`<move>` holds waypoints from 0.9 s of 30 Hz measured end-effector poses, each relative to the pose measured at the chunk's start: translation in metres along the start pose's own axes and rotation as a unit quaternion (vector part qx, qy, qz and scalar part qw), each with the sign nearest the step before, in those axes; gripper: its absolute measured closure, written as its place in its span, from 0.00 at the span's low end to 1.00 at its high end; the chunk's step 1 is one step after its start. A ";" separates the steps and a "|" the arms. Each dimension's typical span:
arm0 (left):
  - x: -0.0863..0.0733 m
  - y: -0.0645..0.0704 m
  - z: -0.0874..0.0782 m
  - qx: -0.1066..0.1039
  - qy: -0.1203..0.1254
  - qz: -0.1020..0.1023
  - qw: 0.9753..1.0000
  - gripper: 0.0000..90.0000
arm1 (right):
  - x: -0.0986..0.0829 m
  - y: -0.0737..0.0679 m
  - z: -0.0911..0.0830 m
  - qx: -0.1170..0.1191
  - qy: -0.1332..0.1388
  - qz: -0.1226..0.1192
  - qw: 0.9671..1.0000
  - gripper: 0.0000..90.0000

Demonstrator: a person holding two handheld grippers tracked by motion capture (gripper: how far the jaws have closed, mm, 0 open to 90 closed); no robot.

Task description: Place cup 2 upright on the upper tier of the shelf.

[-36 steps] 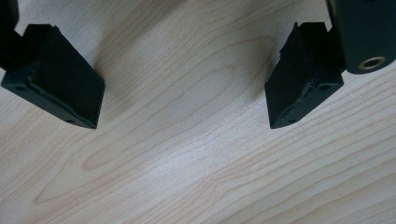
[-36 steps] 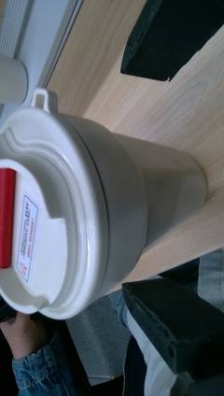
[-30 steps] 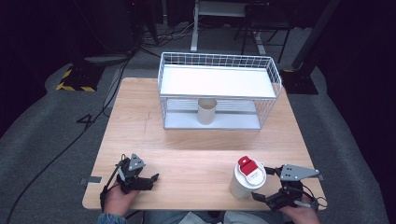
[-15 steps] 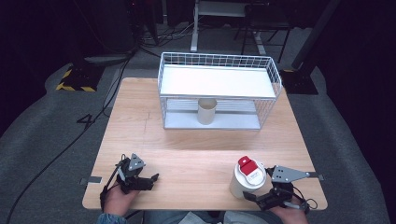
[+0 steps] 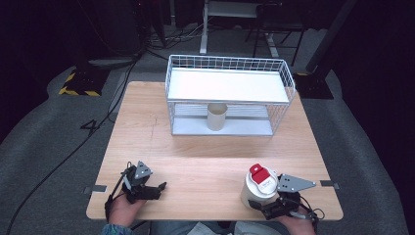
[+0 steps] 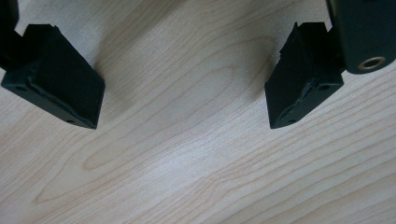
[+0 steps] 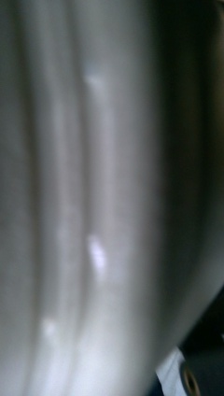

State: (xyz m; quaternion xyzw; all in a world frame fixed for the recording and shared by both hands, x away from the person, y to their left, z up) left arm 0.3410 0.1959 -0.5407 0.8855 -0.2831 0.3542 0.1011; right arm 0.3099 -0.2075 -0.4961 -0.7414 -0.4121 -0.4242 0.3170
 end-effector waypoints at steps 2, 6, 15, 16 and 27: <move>0.000 0.000 0.000 0.000 0.000 0.001 1.000 0.14 | -0.001 0.001 0.000 0.000 0.007 0.003 1.000 0.12; 0.000 0.000 0.000 0.001 0.000 0.000 1.000 0.14 | -0.002 0.001 0.000 -0.002 0.008 0.000 1.000 0.12; 0.000 0.000 0.000 0.000 0.000 0.000 1.000 0.14 | -0.003 0.000 0.001 -0.012 0.009 -0.011 1.000 0.14; 0.000 0.000 0.000 0.000 0.000 0.000 1.000 0.14 | -0.003 0.000 0.001 -0.013 0.008 -0.011 1.000 0.14; 0.000 0.000 0.000 0.000 0.000 0.000 1.000 0.14 | -0.002 -0.001 0.000 -0.018 0.004 -0.018 1.000 0.15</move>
Point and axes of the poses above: each handheld gripper's, and its own axes: z roughly forward along the jaws, x roughly out of its top, y roughly to its right, the point moved 5 cm from there along z, roughly forward along the jaws, and after that the axes turned 3 degrees about x, right-handed, at the moved point
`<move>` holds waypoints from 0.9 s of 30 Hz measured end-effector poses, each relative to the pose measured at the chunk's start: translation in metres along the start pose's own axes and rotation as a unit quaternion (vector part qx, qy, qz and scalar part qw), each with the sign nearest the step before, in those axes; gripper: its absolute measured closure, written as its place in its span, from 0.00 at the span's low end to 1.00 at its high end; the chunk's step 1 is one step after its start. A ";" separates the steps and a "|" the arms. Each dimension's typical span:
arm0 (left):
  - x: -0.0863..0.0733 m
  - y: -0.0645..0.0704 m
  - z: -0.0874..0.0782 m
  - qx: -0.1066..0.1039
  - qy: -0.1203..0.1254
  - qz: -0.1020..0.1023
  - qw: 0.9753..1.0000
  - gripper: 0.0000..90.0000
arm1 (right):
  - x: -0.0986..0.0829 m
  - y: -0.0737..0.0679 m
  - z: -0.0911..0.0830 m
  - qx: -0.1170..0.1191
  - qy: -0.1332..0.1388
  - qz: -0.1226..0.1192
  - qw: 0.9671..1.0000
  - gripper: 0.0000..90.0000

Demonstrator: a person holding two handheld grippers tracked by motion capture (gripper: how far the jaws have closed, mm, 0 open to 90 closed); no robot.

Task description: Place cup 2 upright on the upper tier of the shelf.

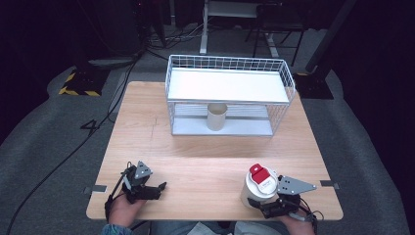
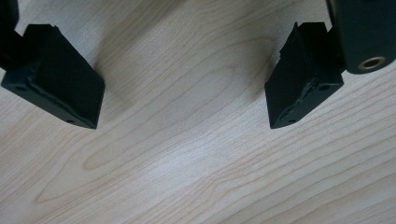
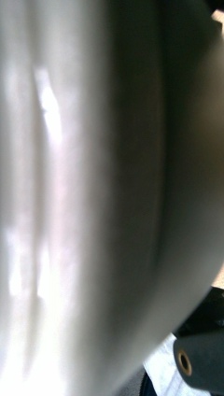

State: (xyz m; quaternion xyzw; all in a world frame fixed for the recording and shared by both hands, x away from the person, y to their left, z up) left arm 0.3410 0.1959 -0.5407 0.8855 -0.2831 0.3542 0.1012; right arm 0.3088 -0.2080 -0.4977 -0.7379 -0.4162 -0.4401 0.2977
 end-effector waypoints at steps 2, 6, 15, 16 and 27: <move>0.000 0.000 0.000 0.000 0.000 0.000 1.000 0.14 | 0.000 0.000 0.000 -0.001 -0.001 -0.002 1.000 0.15; 0.000 0.000 0.000 0.000 0.000 0.000 1.000 0.14 | 0.001 0.000 -0.001 -0.004 -0.004 -0.004 1.000 0.15; 0.000 0.000 0.000 0.000 0.000 0.000 1.000 0.14 | 0.002 0.001 -0.001 0.000 -0.002 -0.001 1.000 0.15; 0.000 0.000 0.000 0.000 0.000 0.000 1.000 0.14 | 0.003 0.001 -0.001 0.001 -0.001 -0.003 1.000 0.15; 0.000 0.000 0.000 0.000 0.000 0.000 1.000 0.14 | 0.011 0.004 -0.006 0.005 0.013 -0.006 1.000 0.16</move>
Point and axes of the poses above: each handheld gripper's, and its own axes: z roughly forward along the jaws, x roughly out of its top, y roughly to its right, the point moved 5 cm from there along z, roughly forward along the jaws, and after that the axes turned 3 degrees about x, right-handed, at the moved point
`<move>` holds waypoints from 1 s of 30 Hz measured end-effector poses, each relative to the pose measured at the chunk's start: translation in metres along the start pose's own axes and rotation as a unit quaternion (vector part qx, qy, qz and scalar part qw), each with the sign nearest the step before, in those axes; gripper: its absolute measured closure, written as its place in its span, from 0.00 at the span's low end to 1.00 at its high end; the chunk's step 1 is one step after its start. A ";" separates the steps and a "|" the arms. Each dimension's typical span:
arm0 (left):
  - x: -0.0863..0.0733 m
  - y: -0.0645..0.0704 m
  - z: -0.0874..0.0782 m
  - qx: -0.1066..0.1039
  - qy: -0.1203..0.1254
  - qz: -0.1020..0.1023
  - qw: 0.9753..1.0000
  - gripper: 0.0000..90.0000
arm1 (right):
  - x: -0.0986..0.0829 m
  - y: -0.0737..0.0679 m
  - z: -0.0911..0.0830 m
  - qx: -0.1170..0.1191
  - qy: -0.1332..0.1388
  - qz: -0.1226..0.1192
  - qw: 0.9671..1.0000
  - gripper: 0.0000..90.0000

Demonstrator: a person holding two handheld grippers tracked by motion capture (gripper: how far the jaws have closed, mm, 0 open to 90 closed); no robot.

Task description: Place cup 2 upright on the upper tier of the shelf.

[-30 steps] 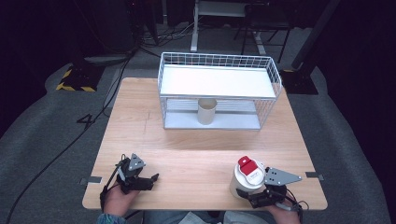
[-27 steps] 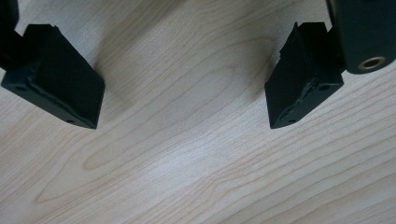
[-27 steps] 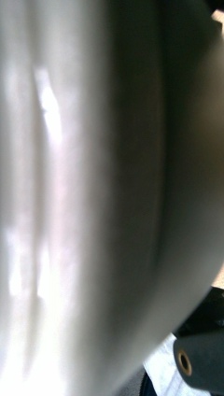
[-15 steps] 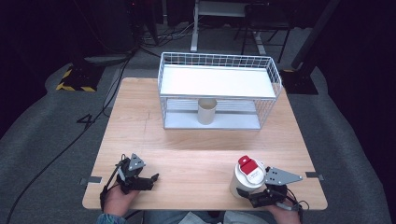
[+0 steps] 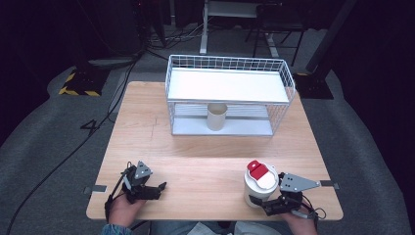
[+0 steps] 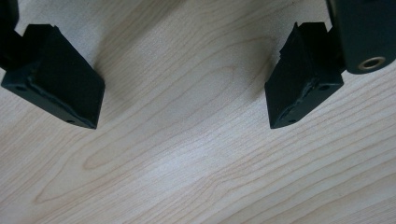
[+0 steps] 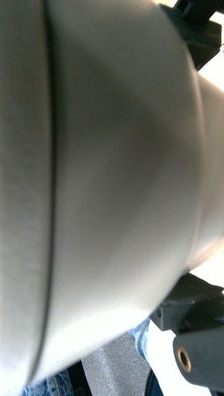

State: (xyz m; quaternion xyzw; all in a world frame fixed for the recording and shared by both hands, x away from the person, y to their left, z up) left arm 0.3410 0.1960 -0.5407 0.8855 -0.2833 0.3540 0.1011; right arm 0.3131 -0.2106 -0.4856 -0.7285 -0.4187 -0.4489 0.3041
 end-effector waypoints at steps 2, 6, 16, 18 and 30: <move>0.000 0.000 0.000 0.001 0.001 0.000 1.000 0.14 | 0.002 0.000 -0.001 0.000 0.003 -0.001 1.000 0.16; 0.000 0.000 0.000 0.000 0.000 0.000 1.000 0.14 | 0.010 0.002 -0.004 0.003 0.015 0.002 1.000 0.16; 0.000 0.000 0.000 0.000 0.000 0.000 1.000 0.14 | 0.024 0.008 -0.009 0.001 0.026 0.000 1.000 0.16; 0.000 0.000 0.000 0.000 0.000 0.000 1.000 0.14 | 0.026 0.009 -0.010 -0.001 0.027 -0.002 1.000 0.16; 0.000 0.000 0.000 0.000 0.001 0.000 1.000 0.14 | 0.052 0.014 -0.016 -0.008 0.038 -0.025 0.999 0.16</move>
Point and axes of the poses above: each handheld gripper's, and its own axes: z roughly forward along the jaws, x roughly out of its top, y roughly to its right, the point moved 5 cm from there along z, roughly forward along the jaws, and after that the axes turned 3 degrees about x, right-handed, at the moved point
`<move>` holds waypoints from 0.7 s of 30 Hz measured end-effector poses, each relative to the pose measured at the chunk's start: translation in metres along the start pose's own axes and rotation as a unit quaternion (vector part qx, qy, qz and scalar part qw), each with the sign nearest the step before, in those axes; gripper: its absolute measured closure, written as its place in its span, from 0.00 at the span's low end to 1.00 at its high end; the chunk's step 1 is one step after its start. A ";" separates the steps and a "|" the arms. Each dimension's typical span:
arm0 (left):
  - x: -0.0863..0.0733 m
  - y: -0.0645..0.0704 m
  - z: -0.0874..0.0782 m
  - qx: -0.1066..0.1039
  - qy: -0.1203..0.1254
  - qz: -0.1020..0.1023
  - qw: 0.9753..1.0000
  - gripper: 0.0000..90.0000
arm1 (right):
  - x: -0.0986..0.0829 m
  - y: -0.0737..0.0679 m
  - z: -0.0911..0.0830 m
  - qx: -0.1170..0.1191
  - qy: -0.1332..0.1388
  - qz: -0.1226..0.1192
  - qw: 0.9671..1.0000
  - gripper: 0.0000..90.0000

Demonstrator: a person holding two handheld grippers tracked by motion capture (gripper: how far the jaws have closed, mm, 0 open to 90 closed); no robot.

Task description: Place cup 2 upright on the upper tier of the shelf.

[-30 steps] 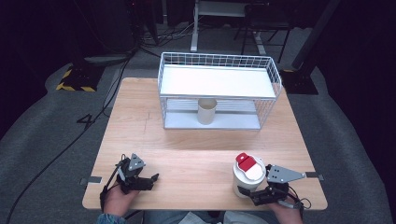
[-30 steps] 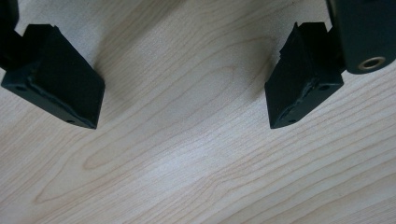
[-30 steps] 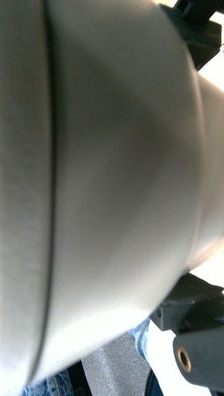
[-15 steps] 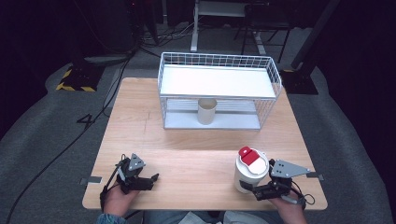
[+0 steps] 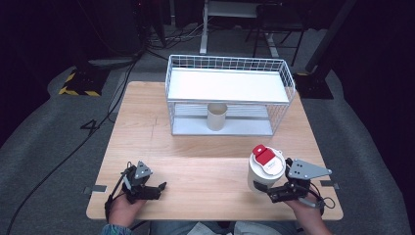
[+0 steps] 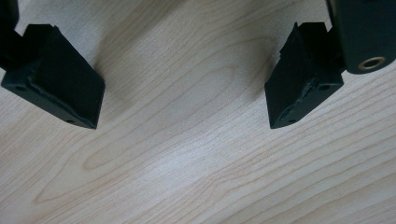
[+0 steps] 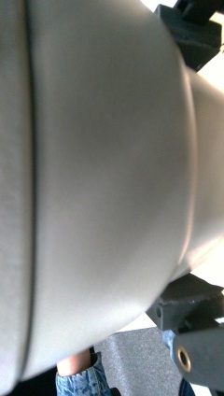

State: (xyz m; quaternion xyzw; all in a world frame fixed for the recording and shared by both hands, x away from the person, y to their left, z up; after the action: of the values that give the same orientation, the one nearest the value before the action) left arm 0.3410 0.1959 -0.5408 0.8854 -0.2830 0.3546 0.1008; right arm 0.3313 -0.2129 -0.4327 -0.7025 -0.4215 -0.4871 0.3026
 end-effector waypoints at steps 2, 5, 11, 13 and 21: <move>0.000 0.000 0.000 0.000 0.000 0.000 1.000 0.14 | 0.004 0.002 0.000 0.000 0.001 -0.003 1.000 0.16; 0.000 0.000 0.000 0.000 0.000 0.000 1.000 0.14 | 0.012 0.005 -0.001 -0.002 0.005 -0.008 1.000 0.16; 0.000 0.000 0.000 0.000 0.000 0.000 1.000 0.14 | 0.026 0.012 -0.001 -0.002 0.005 -0.018 1.000 0.16; 0.000 0.000 0.000 0.000 0.000 0.001 1.000 0.14 | 0.030 0.014 -0.001 -0.002 0.005 -0.020 1.000 0.16; 0.000 0.002 0.000 0.004 0.002 -0.011 1.000 0.14 | 0.048 0.024 0.001 -0.001 0.007 -0.017 1.000 0.16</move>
State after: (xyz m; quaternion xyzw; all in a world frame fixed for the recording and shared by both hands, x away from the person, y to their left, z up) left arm 0.3398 0.1947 -0.5411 0.8881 -0.2716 0.3567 0.1014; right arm 0.3613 -0.2088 -0.3885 -0.6919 -0.4309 -0.4977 0.2966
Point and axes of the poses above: each handheld gripper's, and its own axes: z roughly forward along the jaws, x roughly out of its top, y roughly to its right, the point moved 5 cm from there along z, roughly forward along the jaws, and after that the axes turned 3 degrees about x, right-handed, at the moved point
